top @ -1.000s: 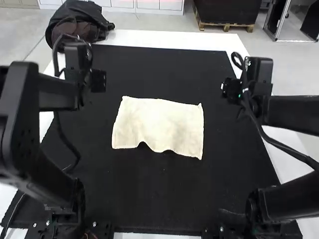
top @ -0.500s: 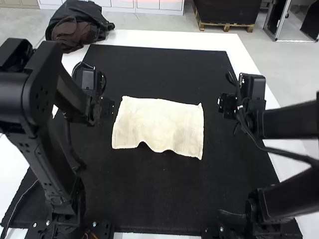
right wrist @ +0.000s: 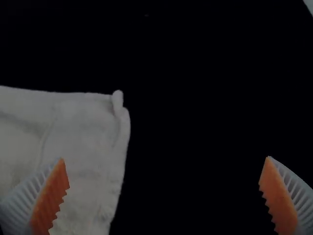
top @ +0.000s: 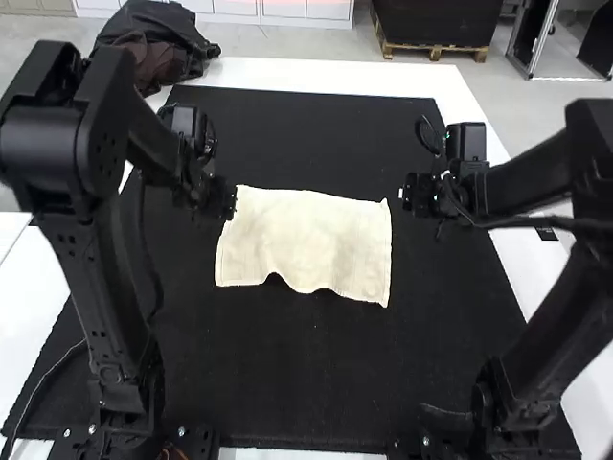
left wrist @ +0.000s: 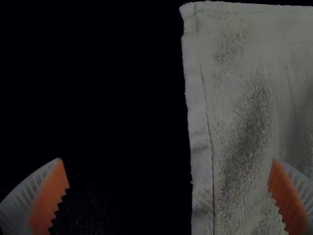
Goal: Fold the towel.
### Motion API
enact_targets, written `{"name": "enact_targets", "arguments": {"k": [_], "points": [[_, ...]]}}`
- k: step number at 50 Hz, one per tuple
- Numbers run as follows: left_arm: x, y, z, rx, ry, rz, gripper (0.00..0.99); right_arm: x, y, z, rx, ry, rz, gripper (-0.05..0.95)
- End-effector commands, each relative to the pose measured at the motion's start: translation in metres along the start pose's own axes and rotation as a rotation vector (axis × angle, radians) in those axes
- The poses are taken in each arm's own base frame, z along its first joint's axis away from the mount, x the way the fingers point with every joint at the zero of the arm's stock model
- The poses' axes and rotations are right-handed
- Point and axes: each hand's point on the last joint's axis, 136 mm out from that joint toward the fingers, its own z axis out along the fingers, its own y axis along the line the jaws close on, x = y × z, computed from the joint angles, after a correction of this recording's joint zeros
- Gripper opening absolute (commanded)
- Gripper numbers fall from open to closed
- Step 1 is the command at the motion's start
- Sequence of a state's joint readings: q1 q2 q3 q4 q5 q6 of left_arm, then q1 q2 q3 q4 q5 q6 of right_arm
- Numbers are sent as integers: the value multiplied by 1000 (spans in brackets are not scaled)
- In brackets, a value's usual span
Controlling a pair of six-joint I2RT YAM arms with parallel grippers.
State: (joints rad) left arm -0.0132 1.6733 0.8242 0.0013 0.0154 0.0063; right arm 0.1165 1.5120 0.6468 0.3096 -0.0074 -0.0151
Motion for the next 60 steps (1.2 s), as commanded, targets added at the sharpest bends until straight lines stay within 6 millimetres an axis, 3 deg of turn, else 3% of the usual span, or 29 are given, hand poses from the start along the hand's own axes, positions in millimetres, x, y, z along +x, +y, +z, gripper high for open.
{"name": "enact_targets", "arguments": {"k": [1, 8, 17, 37, 50, 60], "points": [[-18, -7, 8, 50, 0, 7, 957, -2, 8, 14, -39, 39, -13, 902], [-19, -7, 20, 56, 66, 7, 959, 2, 21, 24, -100, 95, -16, 902], [-25, -6, 29, 57, 72, -10, 959, -8, 21, 27, -93, 77, -18, 908], [-31, -8, 42, 73, 70, -11, 957, 20, 24, 49, -118, 153, -25, 905], [-45, -12, 44, 98, 31, -24, 957, 26, 34, 65, -139, 175, -40, 907], [-43, -13, 51, 101, 38, -21, 957, 27, 47, 78, -157, 184, -48, 907]]}}
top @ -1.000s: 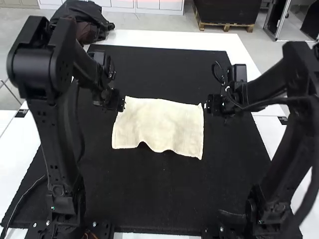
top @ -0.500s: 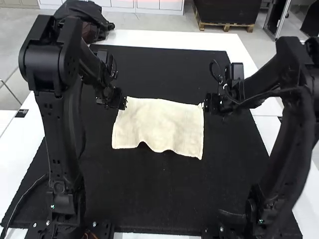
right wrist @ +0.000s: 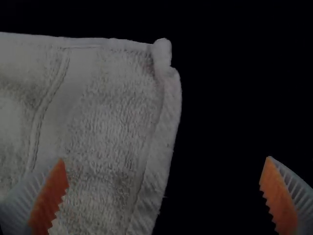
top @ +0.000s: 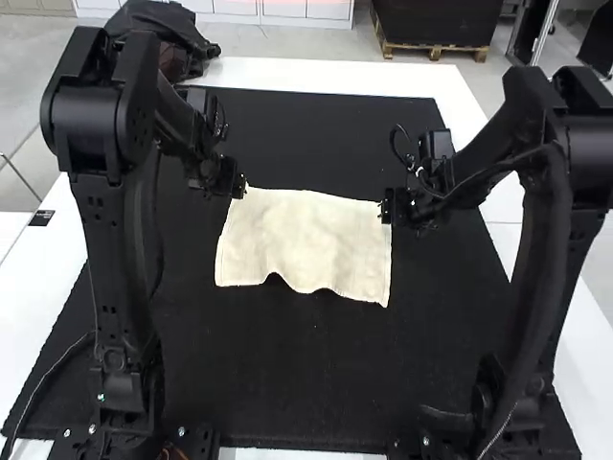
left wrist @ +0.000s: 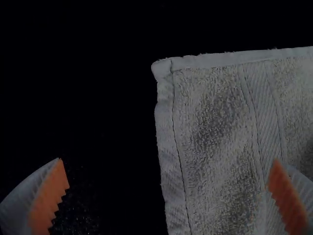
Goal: Fold the towel.
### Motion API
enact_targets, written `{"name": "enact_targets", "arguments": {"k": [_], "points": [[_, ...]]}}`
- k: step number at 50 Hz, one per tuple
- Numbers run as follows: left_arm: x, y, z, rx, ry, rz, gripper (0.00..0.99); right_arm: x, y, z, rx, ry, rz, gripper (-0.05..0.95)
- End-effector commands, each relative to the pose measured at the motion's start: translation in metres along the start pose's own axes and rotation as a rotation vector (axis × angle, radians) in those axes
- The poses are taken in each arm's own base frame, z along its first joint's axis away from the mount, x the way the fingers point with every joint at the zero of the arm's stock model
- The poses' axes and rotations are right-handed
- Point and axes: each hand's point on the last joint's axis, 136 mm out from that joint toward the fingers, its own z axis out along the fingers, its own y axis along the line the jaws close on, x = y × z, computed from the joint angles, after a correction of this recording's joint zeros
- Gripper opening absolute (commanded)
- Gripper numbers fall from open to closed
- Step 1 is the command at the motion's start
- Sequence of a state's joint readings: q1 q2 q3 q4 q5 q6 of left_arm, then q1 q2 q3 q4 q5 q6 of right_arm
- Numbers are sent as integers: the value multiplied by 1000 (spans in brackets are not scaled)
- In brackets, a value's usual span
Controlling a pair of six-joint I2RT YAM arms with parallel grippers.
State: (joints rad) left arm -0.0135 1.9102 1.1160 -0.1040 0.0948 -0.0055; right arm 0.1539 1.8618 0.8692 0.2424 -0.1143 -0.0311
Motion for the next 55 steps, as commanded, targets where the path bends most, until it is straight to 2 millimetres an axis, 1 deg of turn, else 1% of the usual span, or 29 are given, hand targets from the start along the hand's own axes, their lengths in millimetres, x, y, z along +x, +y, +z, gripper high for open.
{"name": "enact_targets", "arguments": {"k": [1, 10, 21, 27, 39, 55], "points": [[-4, -3, 7, 18, -2, -7, 957, -10, 14, 7, -33, -16, -24, 905], [2, -4, 13, 22, 12, -7, 957, -16, 20, 15, -41, -22, -33, 905], [3, -3, 19, 20, 7, -10, 957, -22, 16, 25, -37, -25, -8, 907], [-1, -2, 21, 17, -5, -8, 956, -20, 16, 30, -37, -16, -10, 907], [0, -2, 26, 20, 15, -12, 957, -16, 16, 39, -39, -1, -12, 907], [15, -1, 33, 22, 67, -27, 956, -8, 21, 44, -64, 22, -19, 907]]}}
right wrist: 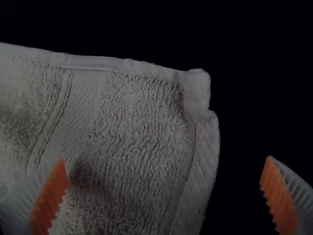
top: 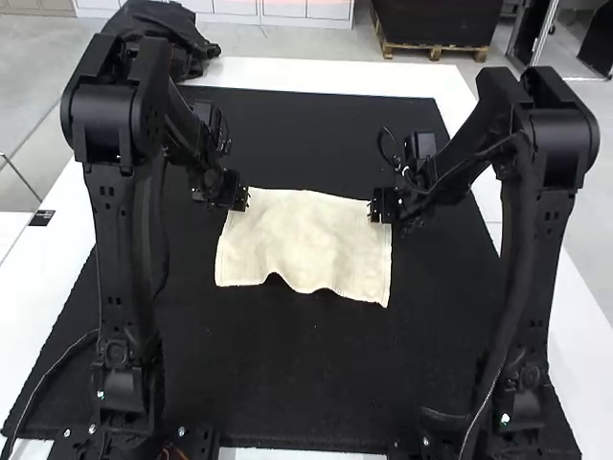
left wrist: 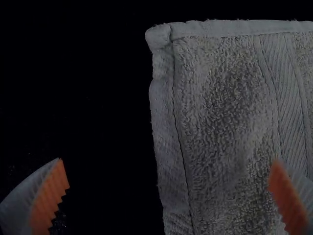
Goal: Fold the towel.
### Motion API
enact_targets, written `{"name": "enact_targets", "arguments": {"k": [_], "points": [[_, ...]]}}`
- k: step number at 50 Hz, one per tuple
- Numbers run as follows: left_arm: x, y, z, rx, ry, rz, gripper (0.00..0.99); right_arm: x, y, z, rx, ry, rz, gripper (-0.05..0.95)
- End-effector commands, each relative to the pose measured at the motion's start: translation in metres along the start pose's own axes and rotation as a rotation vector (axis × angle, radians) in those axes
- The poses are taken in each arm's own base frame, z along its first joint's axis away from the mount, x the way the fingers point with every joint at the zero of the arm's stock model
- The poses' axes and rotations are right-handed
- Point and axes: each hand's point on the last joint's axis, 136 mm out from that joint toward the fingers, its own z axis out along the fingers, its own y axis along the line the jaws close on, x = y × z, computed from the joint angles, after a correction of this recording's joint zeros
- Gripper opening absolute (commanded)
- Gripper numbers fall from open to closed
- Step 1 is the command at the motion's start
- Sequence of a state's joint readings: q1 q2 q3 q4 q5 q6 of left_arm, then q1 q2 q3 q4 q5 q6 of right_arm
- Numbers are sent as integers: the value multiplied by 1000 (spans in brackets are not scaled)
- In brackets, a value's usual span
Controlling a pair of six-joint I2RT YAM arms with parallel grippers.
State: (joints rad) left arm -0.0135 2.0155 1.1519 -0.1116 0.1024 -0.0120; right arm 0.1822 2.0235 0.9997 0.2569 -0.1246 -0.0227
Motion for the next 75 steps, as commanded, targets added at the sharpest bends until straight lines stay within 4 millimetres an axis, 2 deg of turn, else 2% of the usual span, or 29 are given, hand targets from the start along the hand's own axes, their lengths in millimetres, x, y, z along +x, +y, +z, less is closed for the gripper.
{"name": "enact_targets", "arguments": {"k": [1, 12, 14, 17, 18, 19, 20, 21, 22, 23, 24, 28, 35, 52, 75], "points": [[-7, -1, 4, 9, -8, -12, 956, -1, 10, 6, -36, 6, -8, 907], [0, -2, 11, 10, 11, -11, 949, 3, 9, 9, -35, 15, -10, 905], [2, -2, 12, 9, 14, -12, 934, 5, 10, 10, -39, 19, -11, 869], [4, -1, 15, 4, 19, -12, 839, 9, 17, 12, -72, 32, -11, 764], [6, -1, 16, 5, 23, -12, 807, 11, 21, 12, -93, 38, -11, 693], [8, -1, 18, 5, 28, -13, 761, 15, 26, 13, -126, 51, -5, 575], [10, -1, 19, 5, 33, -13, 661, 19, 32, 12, -159, 65, -2, 434], [13, -1, 21, 6, 40, -14, 507, 24, 38, 11, -198, 80, -3, 185], [16, -1, 22, 6, 48, -15, 292, 25, 39, 11, -205, 86, -6, -41], [19, -1, 23, 7, 54, -16, 120, 28, 39, 11, -203, 92, -5, -5], [20, 0, 25, 3, 54, -17, 15, 30, 39, 10, -204, 98, -2, -26], [24, 0, 28, 3, 43, -15, 26, 42, 43, 11, -215, 133, 1, -23], [14, -1, 25, 12, -11, -13, 26, 44, 40, 9, -217, 134, 5, -23], [-11, -4, 10, 33, -92, -5, 26, 14, 18, -6, -185, 61, 50, -23], [-29, 26, -9, -10, -151, -30, 26, -3, 12, -21, -172, 12, 45, -23]]}}
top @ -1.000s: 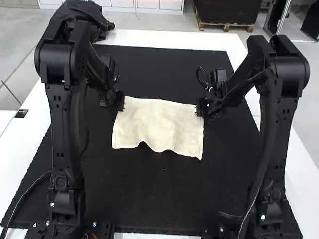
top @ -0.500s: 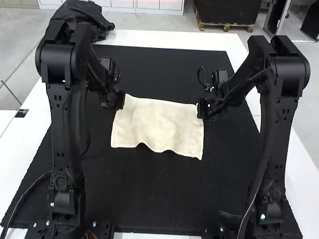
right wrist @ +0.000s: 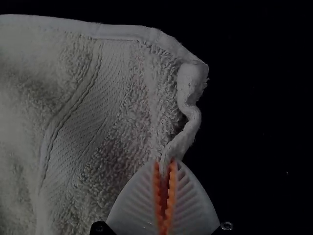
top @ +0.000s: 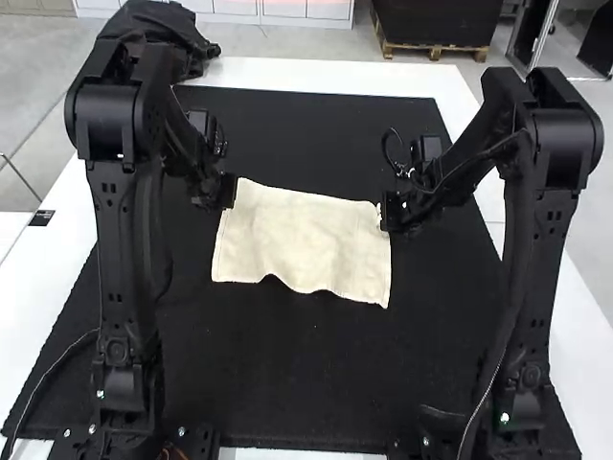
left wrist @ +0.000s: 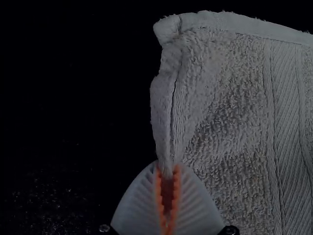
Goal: Fold the towel.
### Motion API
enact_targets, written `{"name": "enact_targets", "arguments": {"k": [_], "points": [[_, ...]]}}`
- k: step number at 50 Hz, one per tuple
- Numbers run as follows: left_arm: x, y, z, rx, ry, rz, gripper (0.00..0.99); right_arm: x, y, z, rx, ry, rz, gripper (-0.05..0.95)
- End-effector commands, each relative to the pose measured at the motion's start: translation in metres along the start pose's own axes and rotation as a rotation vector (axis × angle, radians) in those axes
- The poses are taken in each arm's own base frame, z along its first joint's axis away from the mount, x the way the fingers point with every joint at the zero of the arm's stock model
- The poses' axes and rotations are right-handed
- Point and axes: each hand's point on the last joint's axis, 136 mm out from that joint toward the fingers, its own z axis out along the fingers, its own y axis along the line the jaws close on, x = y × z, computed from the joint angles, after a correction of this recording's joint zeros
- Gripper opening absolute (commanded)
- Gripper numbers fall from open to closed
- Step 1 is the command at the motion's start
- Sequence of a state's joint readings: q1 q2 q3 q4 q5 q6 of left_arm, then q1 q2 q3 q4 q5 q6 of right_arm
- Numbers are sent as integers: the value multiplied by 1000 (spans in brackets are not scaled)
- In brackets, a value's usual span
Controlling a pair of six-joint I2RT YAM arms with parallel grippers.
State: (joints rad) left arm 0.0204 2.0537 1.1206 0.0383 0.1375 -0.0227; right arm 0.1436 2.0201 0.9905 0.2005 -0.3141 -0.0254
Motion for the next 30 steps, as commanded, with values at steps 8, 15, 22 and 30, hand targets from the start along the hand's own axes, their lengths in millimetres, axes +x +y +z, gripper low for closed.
{"name": "enact_targets", "arguments": {"k": [8, 15, 22, 30], "points": [[-28, 23, -25, -34, -84, -6, 26, -27, -4, -23, 4, -78, 3, -23], [-30, 23, -28, -29, -91, -1, 26, -34, -6, -30, 11, -101, 1, -23], [-31, 19, -32, -12, -89, 1, 26, -44, -1, -39, 5, -125, -1, -23], [-32, 16, -39, 0, -89, 1, 26, -52, 7, -53, -13, -141, -7, -23]]}}
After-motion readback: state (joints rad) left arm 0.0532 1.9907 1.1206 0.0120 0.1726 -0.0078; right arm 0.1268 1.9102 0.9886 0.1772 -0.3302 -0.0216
